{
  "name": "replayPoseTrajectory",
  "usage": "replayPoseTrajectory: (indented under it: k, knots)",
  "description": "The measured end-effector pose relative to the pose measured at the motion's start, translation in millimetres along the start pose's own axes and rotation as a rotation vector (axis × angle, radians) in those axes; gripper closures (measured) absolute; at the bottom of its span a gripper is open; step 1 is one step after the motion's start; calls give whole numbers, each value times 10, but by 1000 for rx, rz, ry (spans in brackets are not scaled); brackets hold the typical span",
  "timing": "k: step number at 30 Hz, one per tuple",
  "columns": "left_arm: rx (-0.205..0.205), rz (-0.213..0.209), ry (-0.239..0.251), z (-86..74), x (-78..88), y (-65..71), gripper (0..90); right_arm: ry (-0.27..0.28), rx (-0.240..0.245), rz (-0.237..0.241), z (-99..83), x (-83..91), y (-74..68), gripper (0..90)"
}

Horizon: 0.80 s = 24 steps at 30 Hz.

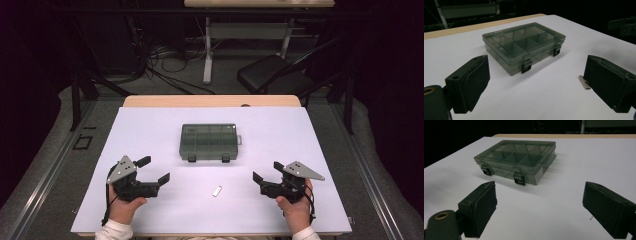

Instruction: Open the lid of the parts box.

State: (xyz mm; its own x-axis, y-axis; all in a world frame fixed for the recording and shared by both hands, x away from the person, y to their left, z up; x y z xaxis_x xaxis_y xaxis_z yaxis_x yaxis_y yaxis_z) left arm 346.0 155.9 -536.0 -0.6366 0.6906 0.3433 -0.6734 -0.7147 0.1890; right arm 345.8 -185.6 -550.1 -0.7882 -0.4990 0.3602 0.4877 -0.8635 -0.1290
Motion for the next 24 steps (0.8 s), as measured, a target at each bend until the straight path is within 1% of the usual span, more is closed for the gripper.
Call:
replayPoseTrajectory:
  k: [2, 3, 5, 6, 7, 8, 9, 10, 12, 14, 16, 19, 20, 22, 24]
  knots:
    - [-2, -1, -11, -10, -12, 9, 67, -19, 5, 13, -16, -23, -22, 97]
    - [-3, -5, -14, -14, -23, 15, 67, -24, 20, 15, -18, -38, -30, 94]
    - [-2, -19, -20, -23, -39, 32, 67, -37, 35, 6, -22, -56, -38, 106]
    - [-10, 0, -37, -35, -51, 25, 68, -44, 37, 8, -27, -67, -49, 107]
    - [-12, 1, -45, -43, -57, 30, 69, -50, 41, 25, -37, -72, -76, 107]
    - [-12, 2, -47, -45, -56, 38, 72, -52, 50, 29, -47, -80, -91, 113]
    - [-15, 7, -46, -42, -54, 43, 79, -55, 66, 24, -56, -88, -91, 142]
    - [-16, 13, -52, -42, -47, 48, 89, -62, 68, 27, -67, -87, -106, 153]
    - [-10, 16, -44, -32, -45, 55, 102, -61, 71, 44, -70, -92, -130, 172]
    - [-4, 17, -48, -33, -46, 54, 123, -54, 86, 45, -67, -103, -142, 210]
    - [4, 21, -49, -38, -55, 45, 147, -62, 90, 46, -73, -110, -149, 230]
    - [21, 31, -74, -55, -87, 25, 152, -70, 105, 41, -78, -143, -157, 263]
    - [24, 36, -88, -62, -103, 16, 155, -80, 116, 33, -84, -156, -158, 269]
    - [37, 36, -103, -61, -142, 14, 160, -96, 124, 29, -87, -188, -176, 300]
    - [41, 50, -121, -46, -195, 1, 180, -112, 143, 27, -82, -219, -192, 335]
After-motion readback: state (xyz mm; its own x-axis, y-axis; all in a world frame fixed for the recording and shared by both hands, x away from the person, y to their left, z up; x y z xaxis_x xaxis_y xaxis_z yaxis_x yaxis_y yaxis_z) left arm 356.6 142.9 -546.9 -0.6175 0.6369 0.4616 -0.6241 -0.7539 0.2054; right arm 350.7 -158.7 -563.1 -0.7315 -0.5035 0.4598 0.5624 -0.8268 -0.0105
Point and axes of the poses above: each handheld gripper's, and its own axes: x roughly backward along the jaws, z roughly out of its top, y roughly to its right, the point moved 9 cm from there along -x, roughly forward along the jaws, and after that the axes turned 4 degrees about x, right-handed, at the moved point
